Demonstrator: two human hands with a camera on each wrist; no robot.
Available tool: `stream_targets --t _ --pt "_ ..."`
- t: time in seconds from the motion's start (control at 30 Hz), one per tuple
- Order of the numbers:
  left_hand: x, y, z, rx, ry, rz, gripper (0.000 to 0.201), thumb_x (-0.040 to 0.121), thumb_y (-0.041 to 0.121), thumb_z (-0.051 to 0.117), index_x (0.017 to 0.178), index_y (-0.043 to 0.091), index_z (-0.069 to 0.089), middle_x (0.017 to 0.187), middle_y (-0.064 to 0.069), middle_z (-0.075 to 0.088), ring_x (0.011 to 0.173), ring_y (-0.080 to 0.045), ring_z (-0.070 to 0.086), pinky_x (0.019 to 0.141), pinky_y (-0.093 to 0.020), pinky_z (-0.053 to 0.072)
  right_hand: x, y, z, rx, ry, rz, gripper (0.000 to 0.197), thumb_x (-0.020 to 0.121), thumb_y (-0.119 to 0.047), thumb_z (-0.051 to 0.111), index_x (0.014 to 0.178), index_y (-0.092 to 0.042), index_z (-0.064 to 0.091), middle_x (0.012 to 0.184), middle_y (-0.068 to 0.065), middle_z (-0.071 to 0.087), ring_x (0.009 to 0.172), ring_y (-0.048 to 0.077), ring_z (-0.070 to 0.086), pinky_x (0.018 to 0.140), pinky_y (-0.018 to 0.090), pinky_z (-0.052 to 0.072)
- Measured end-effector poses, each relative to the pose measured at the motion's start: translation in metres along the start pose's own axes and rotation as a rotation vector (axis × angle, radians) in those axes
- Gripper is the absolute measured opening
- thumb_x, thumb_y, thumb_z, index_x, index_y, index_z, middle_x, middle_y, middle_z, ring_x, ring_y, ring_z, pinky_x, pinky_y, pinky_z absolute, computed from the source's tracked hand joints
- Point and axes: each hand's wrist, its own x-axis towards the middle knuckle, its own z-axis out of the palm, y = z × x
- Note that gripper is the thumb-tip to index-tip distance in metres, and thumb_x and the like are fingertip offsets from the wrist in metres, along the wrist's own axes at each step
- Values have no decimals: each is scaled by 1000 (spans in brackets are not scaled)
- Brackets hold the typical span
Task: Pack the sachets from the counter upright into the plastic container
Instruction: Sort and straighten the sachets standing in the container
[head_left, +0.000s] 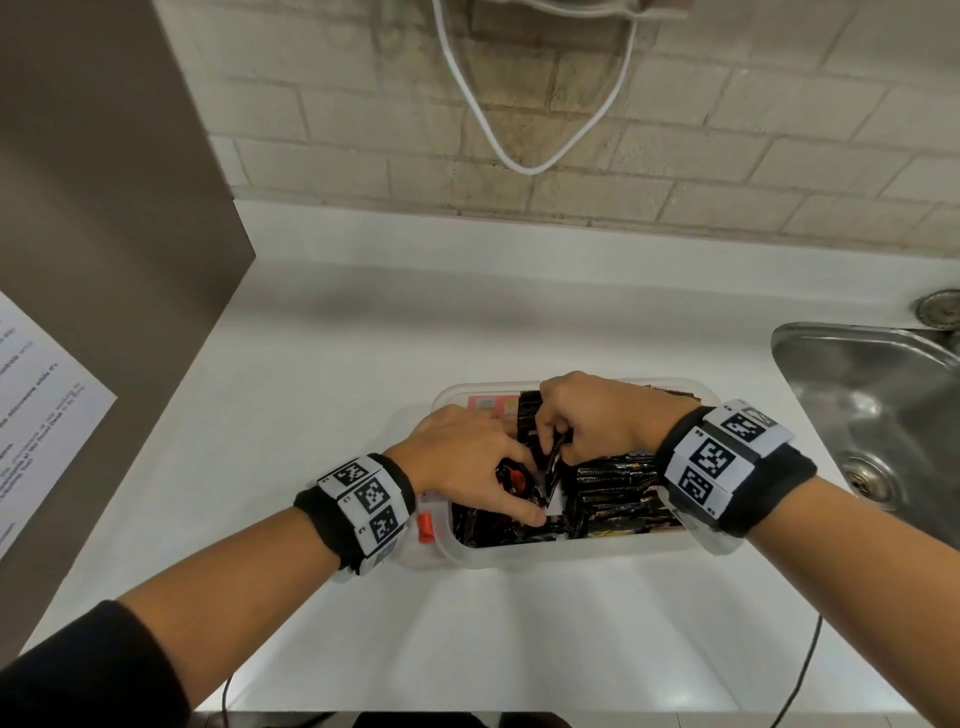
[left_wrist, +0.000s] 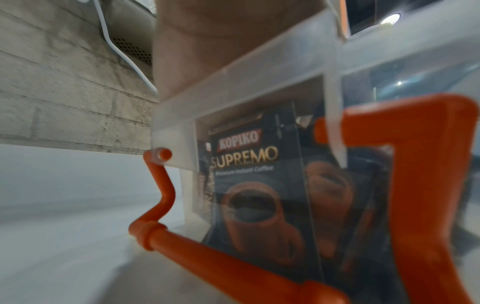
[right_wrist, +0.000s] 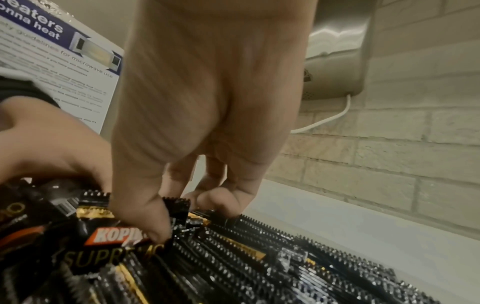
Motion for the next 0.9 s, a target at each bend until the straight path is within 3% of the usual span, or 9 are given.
stream_targets --t 0.07,0.13,0.23,0.33,0.47,0.63,0.73,0.8,0.9 --pt "0 0 1 -4 6 -9 81 63 101 30 117 50 63 92 21 58 93 -7 56 75 -33 48 0 3 1 -9 3 0 14 79 -11 74 93 -15 75 86 -7 49 83 14 53 64 20 42" --pt "1 0 0 -2 17 -14 82 62 101 31 113 48 66 85 20 54 89 -7 54 70 -31 46 -1 5 -2 -2 30 20 7 79 -12 74 83 -17 71 85 -8 47 81 12 51 69 25 46" --pt "1 -1 1 -6 49 -14 79 62 101 34 108 46 68 84 22 45 88 -6 48 61 -26 32 1 8 -7 13 105 59 21 79 -15 73 70 -24 57 82 -10 43 75 5 43 68 25 39" --pt "1 -2 3 -9 53 -23 83 60 102 34 110 45 68 83 25 38 87 -8 46 58 -25 26 4 7 -8 -13 186 86 15 82 -18 70 78 -17 56 84 -7 42 81 13 45 68 25 35" --pt "2 -1 3 11 46 -30 85 60 102 31 112 44 66 80 22 41 89 -9 49 62 -29 32 9 3 -4 -33 255 100 18 85 -17 66 83 -17 48 89 -3 43 85 16 42 69 26 33" --pt "1 -1 3 6 51 -20 85 62 101 31 116 45 65 102 18 60 99 -9 52 75 -33 46 12 2 8 -72 190 104 21 84 -12 68 92 -15 49 92 -2 48 82 17 45 67 26 32" --pt "1 -1 3 13 57 -4 89 62 101 27 118 44 66 104 19 63 101 -9 53 79 -34 48 12 5 12 -43 166 115 30 82 -8 71 103 -12 50 98 1 49 88 21 49 70 27 36" --pt "2 -2 4 35 61 8 91 63 100 25 119 42 67 109 20 63 102 -7 51 78 -34 48 12 5 11 -74 177 116 41 78 -17 76 107 -15 47 100 -1 43 96 21 45 74 30 39" --pt "3 -3 5 54 61 27 89 68 98 25 120 39 67 111 22 61 94 -4 39 69 -30 37 12 4 11 -253 225 118 58 73 -41 78 114 -21 43 110 -2 35 105 19 33 87 35 40"
